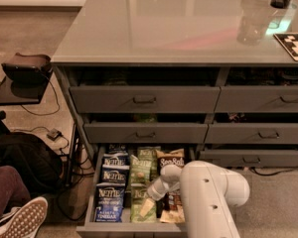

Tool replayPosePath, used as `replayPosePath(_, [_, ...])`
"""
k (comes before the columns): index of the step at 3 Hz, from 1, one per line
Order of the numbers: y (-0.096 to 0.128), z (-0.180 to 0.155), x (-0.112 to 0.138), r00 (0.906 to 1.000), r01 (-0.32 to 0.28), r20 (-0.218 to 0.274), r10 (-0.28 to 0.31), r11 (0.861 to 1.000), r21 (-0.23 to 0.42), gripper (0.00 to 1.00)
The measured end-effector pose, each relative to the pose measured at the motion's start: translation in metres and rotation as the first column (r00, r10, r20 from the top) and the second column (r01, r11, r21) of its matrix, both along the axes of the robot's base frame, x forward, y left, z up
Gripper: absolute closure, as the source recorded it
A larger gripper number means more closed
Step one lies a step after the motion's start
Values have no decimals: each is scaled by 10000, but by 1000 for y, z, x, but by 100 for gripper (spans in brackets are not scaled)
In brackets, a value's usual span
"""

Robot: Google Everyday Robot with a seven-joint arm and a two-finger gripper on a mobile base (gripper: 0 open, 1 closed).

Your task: Pick green jalapeno chip bag from bottom drawer and place on counter

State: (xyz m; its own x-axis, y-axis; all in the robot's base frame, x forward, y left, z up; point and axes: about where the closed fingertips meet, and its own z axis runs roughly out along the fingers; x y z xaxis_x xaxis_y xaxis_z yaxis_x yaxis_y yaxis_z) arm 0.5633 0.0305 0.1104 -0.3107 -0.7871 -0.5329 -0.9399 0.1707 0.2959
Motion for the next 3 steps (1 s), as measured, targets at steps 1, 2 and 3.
replayPosePath(1, [0,3,0,10000,5,-6,-5,10000,-3,18])
replayPosePath(2, [-2,3,-3,9998,163,-103,-164,9999,-51,41])
replayPosePath(3, [-2,6,-3,9998,164,-103,-164,9999,-50,64])
